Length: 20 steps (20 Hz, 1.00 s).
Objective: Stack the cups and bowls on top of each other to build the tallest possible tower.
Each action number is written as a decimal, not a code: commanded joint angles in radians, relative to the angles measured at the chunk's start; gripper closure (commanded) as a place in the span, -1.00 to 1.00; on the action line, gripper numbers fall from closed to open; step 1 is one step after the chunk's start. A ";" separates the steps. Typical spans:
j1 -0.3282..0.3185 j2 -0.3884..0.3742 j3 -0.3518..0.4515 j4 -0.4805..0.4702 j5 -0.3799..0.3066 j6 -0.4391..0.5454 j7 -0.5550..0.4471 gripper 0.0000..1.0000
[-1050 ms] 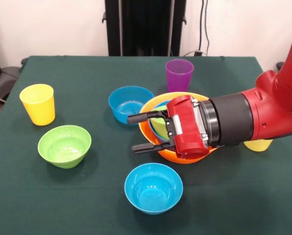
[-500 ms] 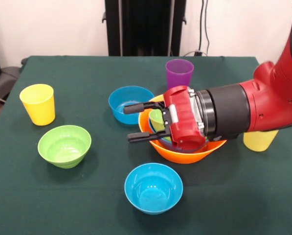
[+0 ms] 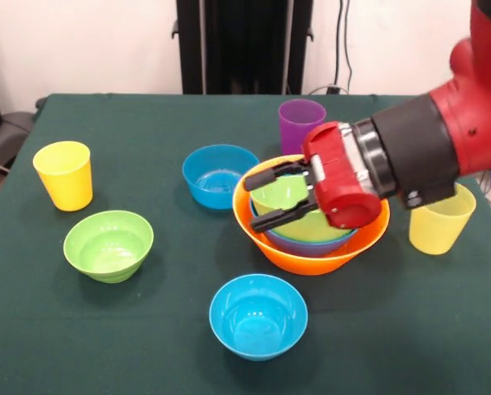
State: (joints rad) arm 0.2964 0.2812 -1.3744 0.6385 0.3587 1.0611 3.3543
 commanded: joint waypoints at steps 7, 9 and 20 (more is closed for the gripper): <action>0.010 -0.185 0.484 0.164 0.117 -0.249 -0.064 -1.00; 0.011 -0.190 0.511 0.186 0.105 -0.296 -0.057 -1.00; 0.016 -0.183 0.543 0.221 0.051 -0.408 -0.020 -1.00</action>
State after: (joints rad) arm 0.3073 0.0957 -1.0202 0.7729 0.4310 0.7037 3.3543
